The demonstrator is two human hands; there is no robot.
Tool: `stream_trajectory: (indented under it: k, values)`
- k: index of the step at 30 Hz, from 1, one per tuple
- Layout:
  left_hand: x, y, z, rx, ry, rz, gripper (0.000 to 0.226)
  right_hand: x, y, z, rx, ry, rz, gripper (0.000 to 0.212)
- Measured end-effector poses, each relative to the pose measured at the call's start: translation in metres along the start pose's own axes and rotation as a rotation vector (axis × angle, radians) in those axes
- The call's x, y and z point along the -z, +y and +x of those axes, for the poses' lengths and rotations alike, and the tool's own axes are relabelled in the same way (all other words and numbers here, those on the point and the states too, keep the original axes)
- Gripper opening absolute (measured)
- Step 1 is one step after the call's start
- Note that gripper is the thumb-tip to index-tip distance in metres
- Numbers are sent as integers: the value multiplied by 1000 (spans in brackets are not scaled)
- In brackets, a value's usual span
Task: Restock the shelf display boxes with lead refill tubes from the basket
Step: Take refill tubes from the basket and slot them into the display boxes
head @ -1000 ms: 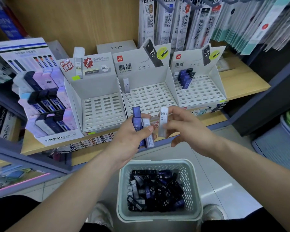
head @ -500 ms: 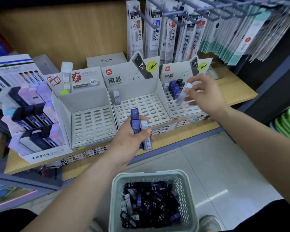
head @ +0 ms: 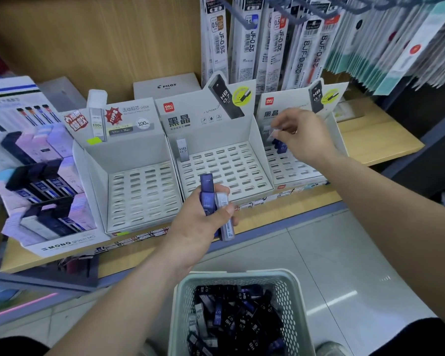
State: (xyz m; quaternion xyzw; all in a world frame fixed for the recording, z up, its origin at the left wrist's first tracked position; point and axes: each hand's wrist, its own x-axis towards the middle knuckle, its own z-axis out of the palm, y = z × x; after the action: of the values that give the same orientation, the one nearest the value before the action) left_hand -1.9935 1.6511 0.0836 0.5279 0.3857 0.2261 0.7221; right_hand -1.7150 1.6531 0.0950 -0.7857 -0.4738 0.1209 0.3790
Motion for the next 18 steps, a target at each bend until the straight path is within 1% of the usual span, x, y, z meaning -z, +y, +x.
stream_trajectory:
  k: [7,11,18]
  values:
    - [2,0,-4,-10,1,13,23,-2,-2,5,75,92,-121,14]
    - [5,1,-5,-7,2,8,23,-5,-3,6,90,96,-170,15]
    - [8,-2,-3,-4,10,15,23,-2,-3,6,117,50,-190,15]
